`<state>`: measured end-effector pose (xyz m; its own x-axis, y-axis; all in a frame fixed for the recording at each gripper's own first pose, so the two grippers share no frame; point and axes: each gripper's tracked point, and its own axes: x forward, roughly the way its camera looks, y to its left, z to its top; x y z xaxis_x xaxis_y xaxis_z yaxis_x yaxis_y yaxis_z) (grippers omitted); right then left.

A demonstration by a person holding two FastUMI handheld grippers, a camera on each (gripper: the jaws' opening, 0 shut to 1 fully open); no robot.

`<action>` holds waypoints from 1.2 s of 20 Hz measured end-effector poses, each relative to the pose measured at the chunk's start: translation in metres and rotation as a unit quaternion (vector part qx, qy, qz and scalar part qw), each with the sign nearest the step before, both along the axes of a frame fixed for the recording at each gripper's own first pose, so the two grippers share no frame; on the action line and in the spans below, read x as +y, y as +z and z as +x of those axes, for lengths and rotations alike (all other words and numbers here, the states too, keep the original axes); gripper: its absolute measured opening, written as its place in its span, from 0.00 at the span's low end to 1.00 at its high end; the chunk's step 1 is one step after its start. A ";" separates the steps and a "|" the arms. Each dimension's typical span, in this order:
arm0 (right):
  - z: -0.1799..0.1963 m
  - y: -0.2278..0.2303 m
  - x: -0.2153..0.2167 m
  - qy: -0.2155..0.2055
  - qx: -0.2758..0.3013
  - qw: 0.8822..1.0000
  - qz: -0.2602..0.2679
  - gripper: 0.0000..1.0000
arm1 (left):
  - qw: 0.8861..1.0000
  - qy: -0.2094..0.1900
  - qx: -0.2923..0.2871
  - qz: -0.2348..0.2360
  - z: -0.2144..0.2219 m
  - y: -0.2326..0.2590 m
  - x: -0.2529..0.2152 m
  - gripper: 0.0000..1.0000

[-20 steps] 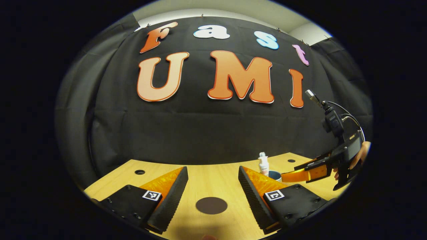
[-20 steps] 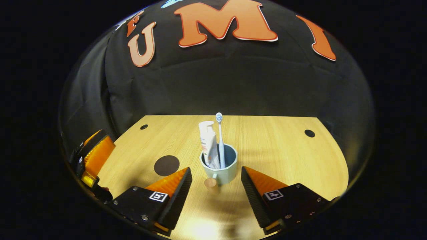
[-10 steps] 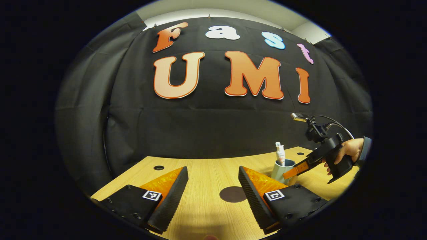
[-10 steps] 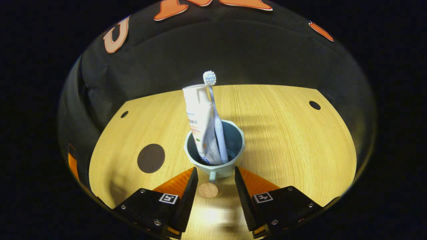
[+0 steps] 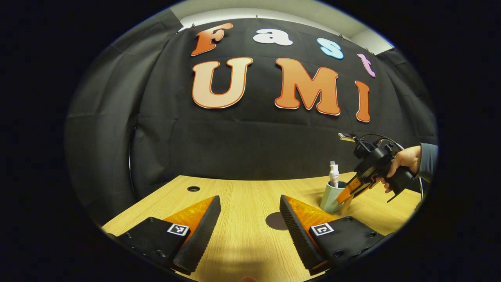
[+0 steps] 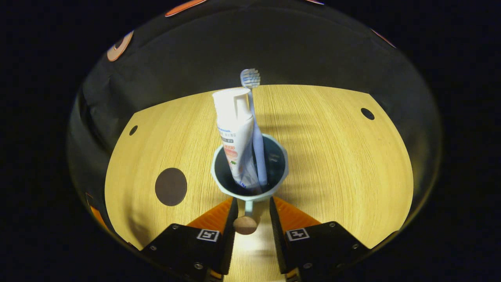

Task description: Put the toothbrush and toothpaste on the desktop into the cup, then pick up the cup and place it on the coaster on the desktop.

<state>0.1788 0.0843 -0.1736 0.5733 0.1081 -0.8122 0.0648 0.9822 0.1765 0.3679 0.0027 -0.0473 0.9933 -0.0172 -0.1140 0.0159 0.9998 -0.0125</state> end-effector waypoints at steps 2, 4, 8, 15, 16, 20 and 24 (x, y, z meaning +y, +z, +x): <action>0.000 -0.003 0.000 -0.003 0.002 1.000 -0.003 0.28 | 1.000 0.000 0.001 -0.004 -0.002 0.000 0.000 0.97; 0.001 -0.002 0.002 0.006 0.000 1.000 -0.013 0.26 | 1.000 0.000 0.001 -0.006 -0.004 0.000 -0.001 0.97; 0.002 -0.003 0.000 0.031 -0.007 0.999 -0.031 0.18 | 1.000 -0.001 0.004 -0.009 -0.007 0.002 -0.004 0.97; 0.008 0.001 0.001 0.053 -0.042 0.997 -0.040 0.17 | 1.000 0.005 0.018 -0.022 -0.011 -0.008 -0.006 0.97; 0.010 0.002 0.002 0.055 -0.049 0.997 -0.033 0.17 | 1.000 0.006 0.019 -0.022 -0.012 -0.008 -0.006 0.97; 0.014 0.001 0.006 0.072 -0.068 0.995 -0.024 0.17 | 1.000 0.010 0.021 -0.019 -0.016 -0.009 -0.007 0.97; 0.018 0.005 0.008 0.106 -0.077 0.991 -0.017 0.17 | 1.000 0.011 0.018 -0.005 -0.027 -0.010 -0.006 0.97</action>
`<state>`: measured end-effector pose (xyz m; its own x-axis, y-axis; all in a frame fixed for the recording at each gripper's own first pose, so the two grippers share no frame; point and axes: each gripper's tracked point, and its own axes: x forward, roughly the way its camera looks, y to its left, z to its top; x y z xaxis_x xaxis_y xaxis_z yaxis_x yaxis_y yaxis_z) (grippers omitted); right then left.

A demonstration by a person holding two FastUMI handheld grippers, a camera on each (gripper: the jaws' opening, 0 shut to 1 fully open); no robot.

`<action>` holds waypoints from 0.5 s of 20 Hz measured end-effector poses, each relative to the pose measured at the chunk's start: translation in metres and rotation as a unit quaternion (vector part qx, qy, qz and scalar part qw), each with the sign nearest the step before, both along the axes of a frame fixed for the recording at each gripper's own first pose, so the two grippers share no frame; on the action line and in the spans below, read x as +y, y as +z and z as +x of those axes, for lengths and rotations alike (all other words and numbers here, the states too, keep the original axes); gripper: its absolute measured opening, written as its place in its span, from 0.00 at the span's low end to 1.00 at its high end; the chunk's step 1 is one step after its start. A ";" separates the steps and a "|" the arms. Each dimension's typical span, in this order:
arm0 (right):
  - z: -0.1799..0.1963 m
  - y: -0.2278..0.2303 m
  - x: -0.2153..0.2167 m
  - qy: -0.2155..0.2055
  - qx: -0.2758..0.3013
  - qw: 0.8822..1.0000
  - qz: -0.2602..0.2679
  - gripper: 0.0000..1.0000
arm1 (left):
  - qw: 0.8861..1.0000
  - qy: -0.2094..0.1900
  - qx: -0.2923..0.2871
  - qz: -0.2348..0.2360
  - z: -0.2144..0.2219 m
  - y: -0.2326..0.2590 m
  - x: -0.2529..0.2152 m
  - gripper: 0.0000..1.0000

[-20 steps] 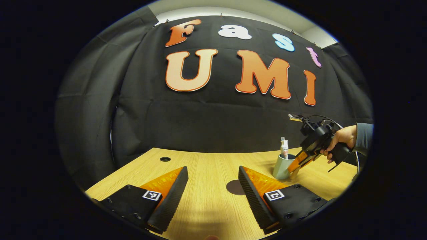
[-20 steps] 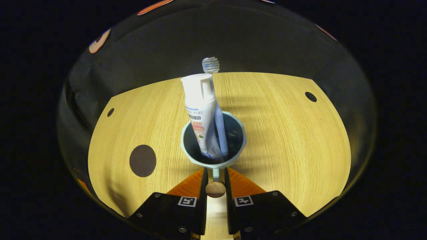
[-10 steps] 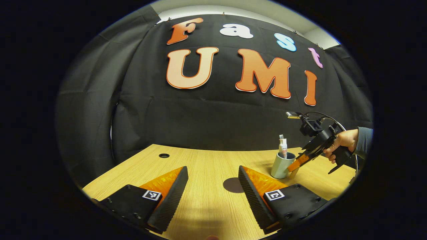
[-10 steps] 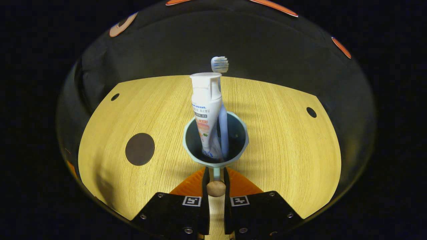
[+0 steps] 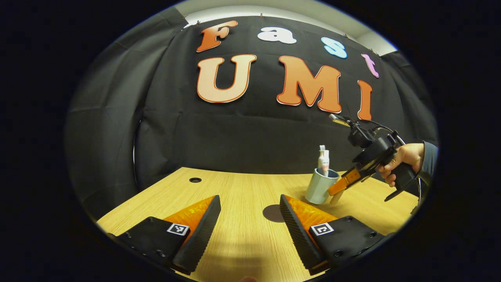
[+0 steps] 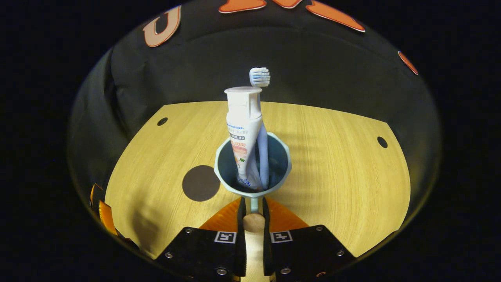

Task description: Put the toothbrush and toothpaste on the desktop into the cup, then pick up the cup and place it on the coaster on the desktop.

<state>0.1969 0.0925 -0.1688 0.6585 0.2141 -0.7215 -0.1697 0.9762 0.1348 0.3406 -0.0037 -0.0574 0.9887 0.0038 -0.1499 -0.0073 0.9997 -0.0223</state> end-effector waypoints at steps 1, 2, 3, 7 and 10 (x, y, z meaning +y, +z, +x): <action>0.000 0.002 0.000 0.007 -0.005 1.000 -0.001 0.17 | 1.000 0.001 0.000 -0.001 -0.002 0.000 0.000 0.97; 0.001 0.005 0.001 0.014 -0.009 1.000 -0.001 0.17 | 1.000 0.002 0.000 -0.002 -0.003 0.001 0.002 0.97; 0.000 0.004 0.001 0.022 -0.012 1.000 0.000 0.17 | 1.000 0.004 -0.001 -0.002 -0.005 -0.001 0.004 0.97; 0.001 0.003 0.003 0.058 -0.016 0.998 -0.014 0.17 | 1.000 0.015 0.000 0.001 -0.014 -0.002 0.016 0.97; 0.003 0.004 0.002 0.074 -0.016 0.997 -0.012 0.17 | 1.000 0.027 0.000 0.008 -0.021 -0.004 0.031 0.97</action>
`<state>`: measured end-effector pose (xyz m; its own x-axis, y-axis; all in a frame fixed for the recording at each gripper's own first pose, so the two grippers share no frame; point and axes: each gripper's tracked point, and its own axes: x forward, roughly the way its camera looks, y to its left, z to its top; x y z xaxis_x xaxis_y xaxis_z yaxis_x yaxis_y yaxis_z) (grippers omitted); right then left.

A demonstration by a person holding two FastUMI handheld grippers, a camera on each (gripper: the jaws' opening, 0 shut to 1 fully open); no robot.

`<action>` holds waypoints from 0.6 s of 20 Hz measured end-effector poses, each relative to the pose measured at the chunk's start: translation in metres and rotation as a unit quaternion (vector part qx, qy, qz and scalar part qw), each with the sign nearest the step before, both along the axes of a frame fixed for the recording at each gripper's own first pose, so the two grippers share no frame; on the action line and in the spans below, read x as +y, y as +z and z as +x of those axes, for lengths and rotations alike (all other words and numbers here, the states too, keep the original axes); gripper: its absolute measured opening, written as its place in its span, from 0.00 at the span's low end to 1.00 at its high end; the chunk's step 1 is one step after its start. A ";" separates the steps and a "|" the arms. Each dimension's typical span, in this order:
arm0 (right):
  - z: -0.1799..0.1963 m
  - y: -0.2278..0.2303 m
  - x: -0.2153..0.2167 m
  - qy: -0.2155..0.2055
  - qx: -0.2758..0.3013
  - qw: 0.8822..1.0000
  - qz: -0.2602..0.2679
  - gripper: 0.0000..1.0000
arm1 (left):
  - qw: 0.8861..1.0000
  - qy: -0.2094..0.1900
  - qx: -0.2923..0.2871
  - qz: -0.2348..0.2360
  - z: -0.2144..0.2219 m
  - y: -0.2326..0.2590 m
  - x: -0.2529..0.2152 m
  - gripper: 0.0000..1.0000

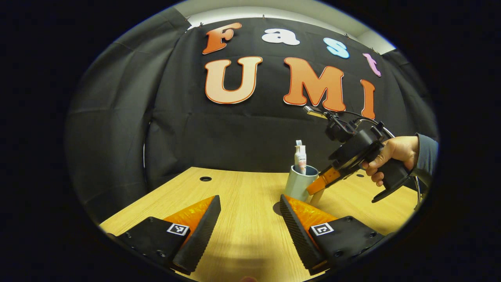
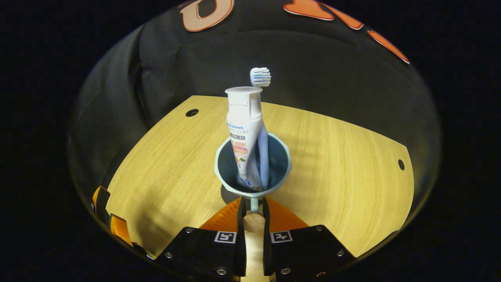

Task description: Put the toothbrush and toothpaste on the desktop into the cup, then pick up the cup and place it on the coaster on the desktop.

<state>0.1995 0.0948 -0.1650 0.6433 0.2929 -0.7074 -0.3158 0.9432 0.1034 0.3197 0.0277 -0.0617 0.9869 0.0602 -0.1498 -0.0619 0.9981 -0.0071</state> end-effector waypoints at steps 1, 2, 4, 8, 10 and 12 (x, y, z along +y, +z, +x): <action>0.000 0.000 -0.001 0.004 0.002 1.000 -0.004 0.17 | 1.000 0.005 0.001 0.000 -0.002 -0.001 0.004 0.97; 0.000 0.000 -0.003 0.007 0.005 1.000 -0.008 0.17 | 1.000 0.008 0.002 -0.001 -0.004 -0.002 0.008 0.97; 0.000 0.003 -0.004 0.010 0.014 1.000 -0.013 0.17 | 1.000 0.013 0.004 -0.001 -0.006 -0.006 0.012 0.97; -0.002 0.003 -0.005 0.003 0.015 0.999 -0.028 0.17 | 1.000 0.015 0.005 0.002 -0.007 -0.007 0.016 0.97; -0.003 0.000 -0.004 0.006 0.023 0.999 -0.027 0.18 | 1.000 0.014 0.008 -0.002 -0.007 -0.009 0.014 0.97; -0.002 0.008 -0.005 0.008 0.029 0.999 -0.028 0.17 | 1.000 0.013 0.011 -0.006 -0.007 -0.012 0.013 0.97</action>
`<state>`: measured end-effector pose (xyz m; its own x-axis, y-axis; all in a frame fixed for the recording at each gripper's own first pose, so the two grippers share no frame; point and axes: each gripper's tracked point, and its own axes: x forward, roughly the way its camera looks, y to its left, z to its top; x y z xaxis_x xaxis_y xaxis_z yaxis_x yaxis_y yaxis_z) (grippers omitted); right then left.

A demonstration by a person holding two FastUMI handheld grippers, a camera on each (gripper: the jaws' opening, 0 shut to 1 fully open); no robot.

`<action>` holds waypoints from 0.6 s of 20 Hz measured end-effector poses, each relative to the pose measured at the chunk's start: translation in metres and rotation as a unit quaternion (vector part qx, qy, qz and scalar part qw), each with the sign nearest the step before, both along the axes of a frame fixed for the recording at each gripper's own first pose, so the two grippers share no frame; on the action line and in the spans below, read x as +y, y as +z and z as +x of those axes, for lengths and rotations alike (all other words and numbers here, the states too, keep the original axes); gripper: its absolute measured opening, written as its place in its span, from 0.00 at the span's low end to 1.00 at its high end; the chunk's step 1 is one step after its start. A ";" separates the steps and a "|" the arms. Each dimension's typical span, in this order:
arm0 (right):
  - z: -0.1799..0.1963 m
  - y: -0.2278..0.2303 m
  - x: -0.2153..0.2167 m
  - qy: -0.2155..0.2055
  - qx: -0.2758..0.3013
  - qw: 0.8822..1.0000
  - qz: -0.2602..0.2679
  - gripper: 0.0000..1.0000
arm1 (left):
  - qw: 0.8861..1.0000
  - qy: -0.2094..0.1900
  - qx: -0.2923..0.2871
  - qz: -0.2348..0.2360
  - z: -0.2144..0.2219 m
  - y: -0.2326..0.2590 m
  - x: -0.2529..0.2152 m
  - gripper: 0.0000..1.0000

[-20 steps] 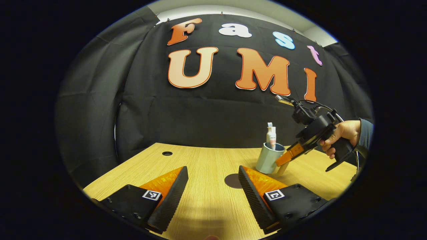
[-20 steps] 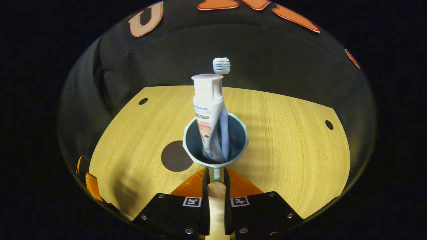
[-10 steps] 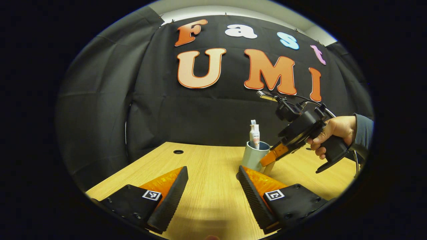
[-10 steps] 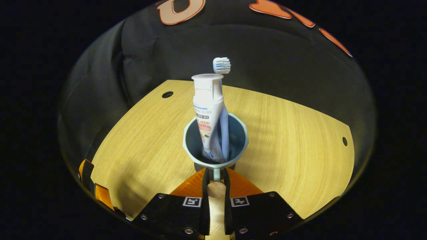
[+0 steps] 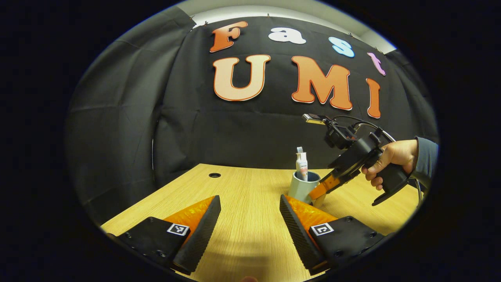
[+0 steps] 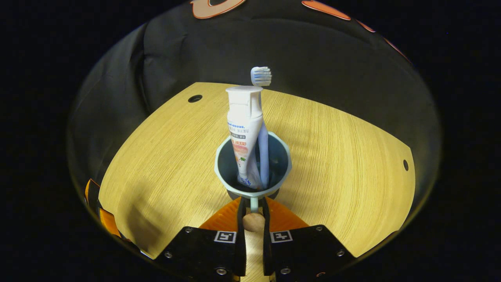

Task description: Put the toothbrush and toothpaste on the desktop into the cup, then pick up the cup and place it on the coaster on the desktop.

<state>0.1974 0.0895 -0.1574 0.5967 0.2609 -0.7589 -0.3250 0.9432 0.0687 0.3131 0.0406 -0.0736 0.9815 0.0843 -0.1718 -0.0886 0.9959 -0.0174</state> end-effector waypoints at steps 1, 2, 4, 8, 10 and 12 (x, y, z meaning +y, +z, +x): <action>-0.003 -0.007 0.001 0.001 0.006 1.000 0.001 0.18 | 1.000 0.001 0.001 -0.001 0.000 -0.001 -0.001 0.97; -0.003 -0.007 0.001 0.003 0.008 1.000 0.006 0.18 | 1.000 0.002 0.001 -0.002 -0.002 0.001 -0.001 0.97; -0.005 -0.007 0.001 0.004 -0.006 1.000 0.019 0.25 | 1.000 0.003 -0.001 -0.003 -0.001 0.003 -0.003 0.97; 0.003 -0.002 0.005 0.012 -0.034 0.998 0.043 0.30 | 1.000 0.000 -0.005 -0.003 -0.005 0.008 -0.011 0.97; 0.003 -0.007 0.005 0.010 -0.045 0.998 0.050 0.33 | 1.000 -0.003 -0.008 -0.001 -0.006 0.013 -0.015 0.97; 0.000 -0.012 0.004 0.010 -0.057 0.997 0.055 0.42 | 1.000 -0.005 -0.013 -0.002 -0.008 0.017 -0.020 0.97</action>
<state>0.1976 0.0934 -0.1698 0.6714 0.3508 -0.6528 -0.3548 0.9255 0.1325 0.3050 0.0202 -0.0567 0.9863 0.0738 -0.1474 -0.0781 0.9967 -0.0239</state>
